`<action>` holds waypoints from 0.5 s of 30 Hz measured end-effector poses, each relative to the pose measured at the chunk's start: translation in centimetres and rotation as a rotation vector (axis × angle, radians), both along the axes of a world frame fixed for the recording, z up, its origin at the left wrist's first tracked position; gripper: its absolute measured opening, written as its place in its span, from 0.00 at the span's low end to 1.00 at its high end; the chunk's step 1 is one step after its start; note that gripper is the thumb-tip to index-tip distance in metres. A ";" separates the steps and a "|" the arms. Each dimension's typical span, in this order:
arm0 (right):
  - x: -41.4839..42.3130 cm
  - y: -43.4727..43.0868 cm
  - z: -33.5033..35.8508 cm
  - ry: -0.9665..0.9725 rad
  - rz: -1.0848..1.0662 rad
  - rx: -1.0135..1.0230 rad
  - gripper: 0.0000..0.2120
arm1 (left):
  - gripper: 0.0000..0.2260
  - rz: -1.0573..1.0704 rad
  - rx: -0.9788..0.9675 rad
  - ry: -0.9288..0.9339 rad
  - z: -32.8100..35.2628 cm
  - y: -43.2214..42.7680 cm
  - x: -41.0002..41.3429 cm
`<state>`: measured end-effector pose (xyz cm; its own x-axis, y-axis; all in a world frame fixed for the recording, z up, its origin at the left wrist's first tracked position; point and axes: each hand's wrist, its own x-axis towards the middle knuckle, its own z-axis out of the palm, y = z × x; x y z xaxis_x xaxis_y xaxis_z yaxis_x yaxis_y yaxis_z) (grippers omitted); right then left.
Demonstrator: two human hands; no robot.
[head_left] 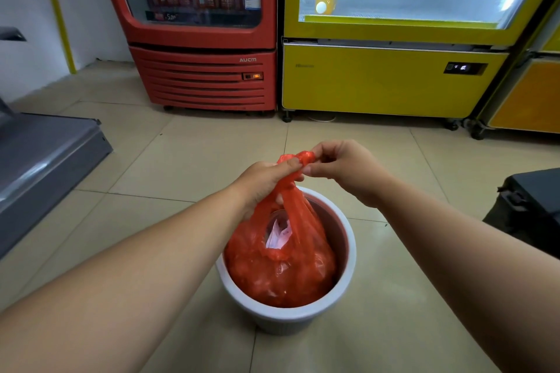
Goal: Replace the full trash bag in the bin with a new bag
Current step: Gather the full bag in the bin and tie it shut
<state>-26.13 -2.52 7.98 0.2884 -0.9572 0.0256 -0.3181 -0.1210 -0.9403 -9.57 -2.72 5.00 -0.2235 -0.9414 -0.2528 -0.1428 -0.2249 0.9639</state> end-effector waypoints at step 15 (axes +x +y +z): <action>0.0 1.4 -7.4 -0.337 -0.113 0.342 0.24 | 0.11 0.148 -0.301 -0.072 -2.6 0.4 0.2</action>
